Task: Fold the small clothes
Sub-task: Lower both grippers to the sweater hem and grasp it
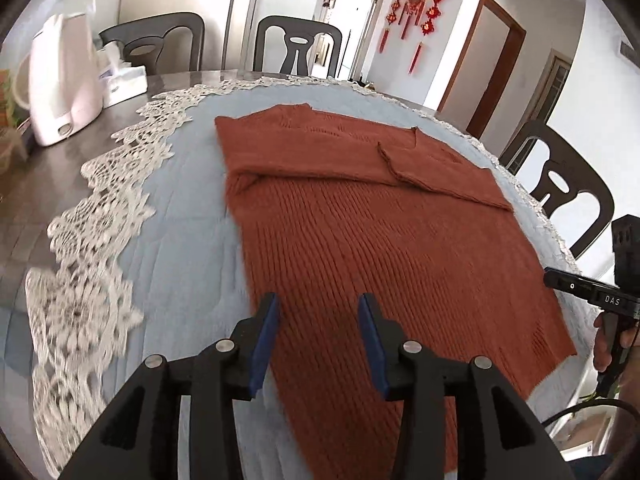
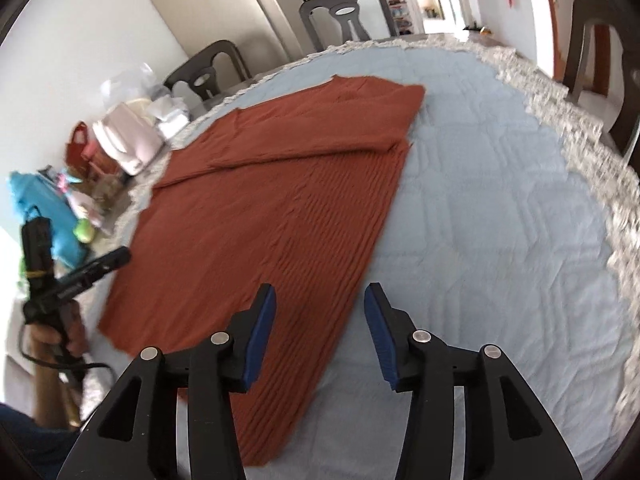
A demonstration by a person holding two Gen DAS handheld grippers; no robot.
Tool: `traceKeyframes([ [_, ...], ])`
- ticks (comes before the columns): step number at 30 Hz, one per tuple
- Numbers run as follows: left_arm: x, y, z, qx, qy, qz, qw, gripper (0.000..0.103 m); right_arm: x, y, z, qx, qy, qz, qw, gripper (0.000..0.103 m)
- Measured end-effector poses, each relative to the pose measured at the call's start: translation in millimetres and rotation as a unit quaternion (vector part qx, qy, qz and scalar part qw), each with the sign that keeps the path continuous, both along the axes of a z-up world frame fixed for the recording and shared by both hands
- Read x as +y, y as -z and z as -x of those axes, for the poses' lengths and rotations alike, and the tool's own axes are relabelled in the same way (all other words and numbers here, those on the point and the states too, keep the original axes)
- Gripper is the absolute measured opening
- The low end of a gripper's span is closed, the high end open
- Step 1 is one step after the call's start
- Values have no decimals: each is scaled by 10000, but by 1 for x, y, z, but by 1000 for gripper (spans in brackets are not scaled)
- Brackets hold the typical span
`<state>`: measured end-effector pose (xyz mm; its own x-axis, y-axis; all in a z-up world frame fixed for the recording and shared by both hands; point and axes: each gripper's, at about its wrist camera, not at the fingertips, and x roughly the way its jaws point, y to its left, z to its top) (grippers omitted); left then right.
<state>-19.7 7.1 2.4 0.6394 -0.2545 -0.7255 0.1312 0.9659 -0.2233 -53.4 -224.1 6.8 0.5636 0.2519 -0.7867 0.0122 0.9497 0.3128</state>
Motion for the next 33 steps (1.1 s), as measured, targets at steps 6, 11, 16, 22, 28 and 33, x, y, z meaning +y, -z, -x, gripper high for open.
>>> traceKeyframes([
  [6, 11, 2, 17, 123, -219, 174, 9995, 46, 4, 4, 13, 53, -164, -592, 9981, 47],
  [11, 13, 6, 27, 68, -277, 455, 9986, 48, 7, 6, 16, 27, -167, -854, 9962, 47],
  [16, 5, 7, 25, -44, -140, 653, 9978, 55, 10, 11, 9, -11, -171, -1175, 9929, 47],
  [22, 14, 11, 28, 66, -68, 1421, 9898, 55, 13, 12, 19, 79, -276, -1333, 9907, 47],
  [28, 17, 13, 41, 142, -34, 1728, 9849, 54, 19, 12, 22, 96, -366, -1290, 9909, 47],
  [33, 14, 14, 41, 120, -36, 1718, 9851, 53, 18, 17, 16, 86, -282, -1310, 9909, 25],
])
